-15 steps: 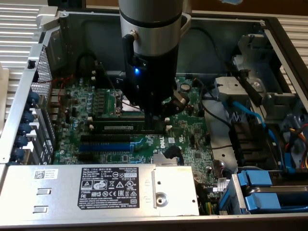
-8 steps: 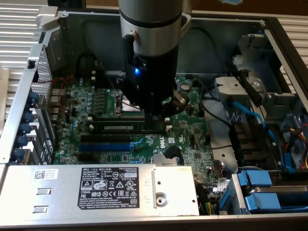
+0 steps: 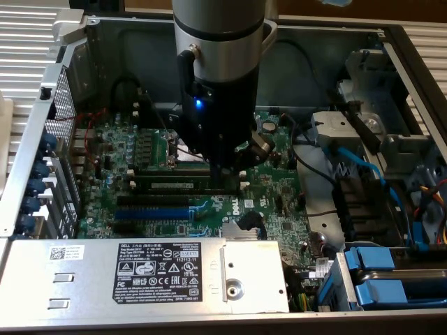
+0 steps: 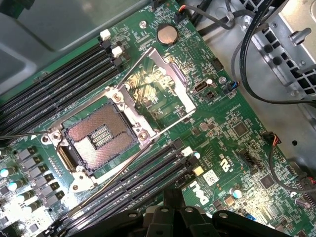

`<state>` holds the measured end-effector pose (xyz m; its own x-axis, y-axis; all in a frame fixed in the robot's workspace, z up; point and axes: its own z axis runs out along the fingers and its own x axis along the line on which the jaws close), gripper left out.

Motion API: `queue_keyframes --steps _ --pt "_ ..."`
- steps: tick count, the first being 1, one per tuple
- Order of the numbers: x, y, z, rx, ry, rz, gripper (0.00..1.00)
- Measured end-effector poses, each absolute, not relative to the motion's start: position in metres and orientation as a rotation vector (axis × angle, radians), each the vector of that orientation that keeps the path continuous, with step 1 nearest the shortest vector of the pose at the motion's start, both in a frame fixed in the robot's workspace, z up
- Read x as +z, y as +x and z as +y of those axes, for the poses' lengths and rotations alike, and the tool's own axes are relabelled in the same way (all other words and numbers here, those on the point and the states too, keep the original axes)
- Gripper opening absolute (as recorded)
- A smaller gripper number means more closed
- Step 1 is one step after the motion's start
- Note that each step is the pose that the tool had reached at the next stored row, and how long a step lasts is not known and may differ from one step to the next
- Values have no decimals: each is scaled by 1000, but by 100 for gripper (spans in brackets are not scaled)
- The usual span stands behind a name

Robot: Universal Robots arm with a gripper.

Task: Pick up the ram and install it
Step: 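Press down the ram until it locks into place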

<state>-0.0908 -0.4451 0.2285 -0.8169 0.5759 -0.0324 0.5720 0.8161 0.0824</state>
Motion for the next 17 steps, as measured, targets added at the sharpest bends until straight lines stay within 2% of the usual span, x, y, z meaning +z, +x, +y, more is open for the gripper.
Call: queue_keyframes --steps 17 --pt "227 -91 -445 106 930 2940 11"
